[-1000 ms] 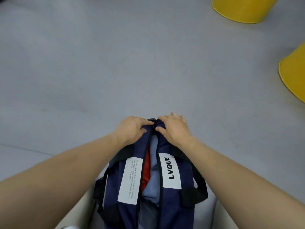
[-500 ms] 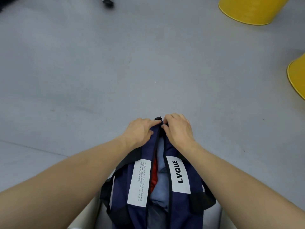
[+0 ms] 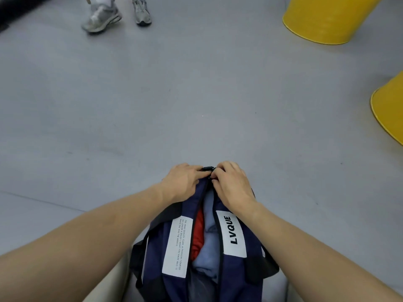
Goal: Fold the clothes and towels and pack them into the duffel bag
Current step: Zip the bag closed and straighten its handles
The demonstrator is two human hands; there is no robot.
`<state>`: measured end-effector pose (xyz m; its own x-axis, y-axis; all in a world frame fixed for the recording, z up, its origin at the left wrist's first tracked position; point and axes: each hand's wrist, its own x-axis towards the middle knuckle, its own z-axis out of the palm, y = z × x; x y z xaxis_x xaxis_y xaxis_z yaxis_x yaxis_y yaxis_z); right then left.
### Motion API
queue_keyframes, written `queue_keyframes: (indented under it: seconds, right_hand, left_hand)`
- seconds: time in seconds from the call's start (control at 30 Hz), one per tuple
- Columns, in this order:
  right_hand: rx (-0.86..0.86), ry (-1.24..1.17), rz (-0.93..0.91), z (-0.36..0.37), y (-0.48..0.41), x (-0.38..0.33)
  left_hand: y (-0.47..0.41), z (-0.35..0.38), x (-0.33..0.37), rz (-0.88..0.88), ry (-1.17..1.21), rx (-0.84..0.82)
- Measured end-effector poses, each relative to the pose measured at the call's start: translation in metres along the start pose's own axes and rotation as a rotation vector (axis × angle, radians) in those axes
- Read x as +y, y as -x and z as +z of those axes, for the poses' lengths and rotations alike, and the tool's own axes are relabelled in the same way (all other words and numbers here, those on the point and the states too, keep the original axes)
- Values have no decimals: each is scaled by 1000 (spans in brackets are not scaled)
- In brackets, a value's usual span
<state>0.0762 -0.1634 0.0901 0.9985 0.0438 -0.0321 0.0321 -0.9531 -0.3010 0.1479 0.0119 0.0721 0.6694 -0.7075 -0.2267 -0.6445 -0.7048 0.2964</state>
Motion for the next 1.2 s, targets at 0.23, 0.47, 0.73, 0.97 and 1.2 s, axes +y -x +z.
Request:
queue_keyframes:
  seconds: [0.23,0.47,0.73,0.97,1.2]
  right_hand:
    - [41,-2,-31,4,22,-9]
    - [-14,-49,-52,-10,54,-31]
    - [-192,28,57,-50,76,-39]
    - [-200,-3,160,-51,92,-53]
    - [-195,22,145,-60,107,-61]
  left_hand:
    - [7,-2,0,40,-338,-28]
    - [19,-13,3,-36,-506,-145]
    - [52,-18,18,294,-438,154]
    - [58,-22,36,341,-258,185]
    - [50,-35,38,319,-273,93]
